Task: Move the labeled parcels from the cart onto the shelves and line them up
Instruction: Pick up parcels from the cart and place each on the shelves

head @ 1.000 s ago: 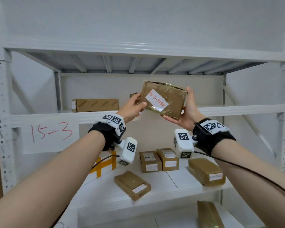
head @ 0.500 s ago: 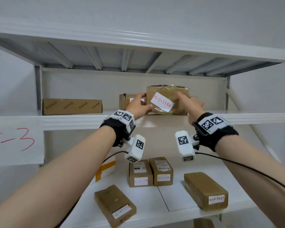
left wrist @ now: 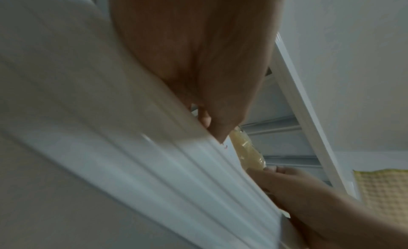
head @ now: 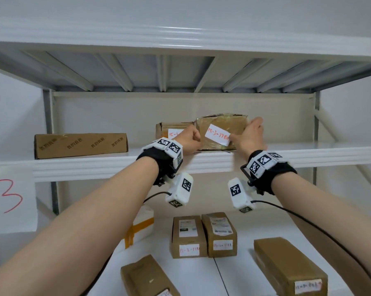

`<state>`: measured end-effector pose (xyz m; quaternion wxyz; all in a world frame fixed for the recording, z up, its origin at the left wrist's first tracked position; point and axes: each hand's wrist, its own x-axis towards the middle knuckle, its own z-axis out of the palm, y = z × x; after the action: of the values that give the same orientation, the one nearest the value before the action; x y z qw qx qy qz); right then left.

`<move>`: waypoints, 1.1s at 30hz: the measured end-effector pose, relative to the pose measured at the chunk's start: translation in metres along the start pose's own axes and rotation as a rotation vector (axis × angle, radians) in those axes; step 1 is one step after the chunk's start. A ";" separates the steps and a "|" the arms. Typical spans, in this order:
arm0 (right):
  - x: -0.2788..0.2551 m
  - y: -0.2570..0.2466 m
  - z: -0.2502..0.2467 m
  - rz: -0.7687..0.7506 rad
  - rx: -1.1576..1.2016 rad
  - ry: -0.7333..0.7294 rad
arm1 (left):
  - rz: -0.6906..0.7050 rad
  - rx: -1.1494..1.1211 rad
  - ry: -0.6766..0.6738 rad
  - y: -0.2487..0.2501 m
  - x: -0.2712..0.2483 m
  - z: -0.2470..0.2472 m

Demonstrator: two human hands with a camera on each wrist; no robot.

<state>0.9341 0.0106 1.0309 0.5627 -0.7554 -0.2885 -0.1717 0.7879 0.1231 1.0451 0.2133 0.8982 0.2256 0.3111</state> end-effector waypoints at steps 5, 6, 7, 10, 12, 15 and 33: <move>0.008 0.006 0.016 -0.111 -0.259 -0.088 | 0.016 0.158 -0.102 -0.002 0.020 0.005; 0.011 0.006 0.016 -0.121 -0.308 -0.133 | 0.003 0.194 -0.121 -0.002 0.022 0.007; 0.013 0.005 0.015 -0.134 -0.353 -0.176 | -0.002 0.227 -0.137 -0.001 0.024 0.008; 0.016 0.004 0.014 -0.173 -0.439 -0.281 | -0.029 0.296 -0.164 0.000 0.024 0.009; 0.017 0.003 0.014 -0.198 -0.463 -0.330 | -0.040 0.335 -0.166 0.000 0.024 0.009; 0.020 0.004 0.014 -0.210 -0.490 -0.381 | -0.024 0.329 -0.161 0.000 0.024 0.010; -0.061 -0.014 0.025 -0.313 -0.078 -0.119 | 0.220 -0.165 0.450 -0.018 -0.036 -0.004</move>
<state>0.8761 0.0219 0.9983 0.4813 -0.7313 -0.4287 -0.2231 0.7546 0.1194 1.0218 0.1954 0.8051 0.1423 0.5417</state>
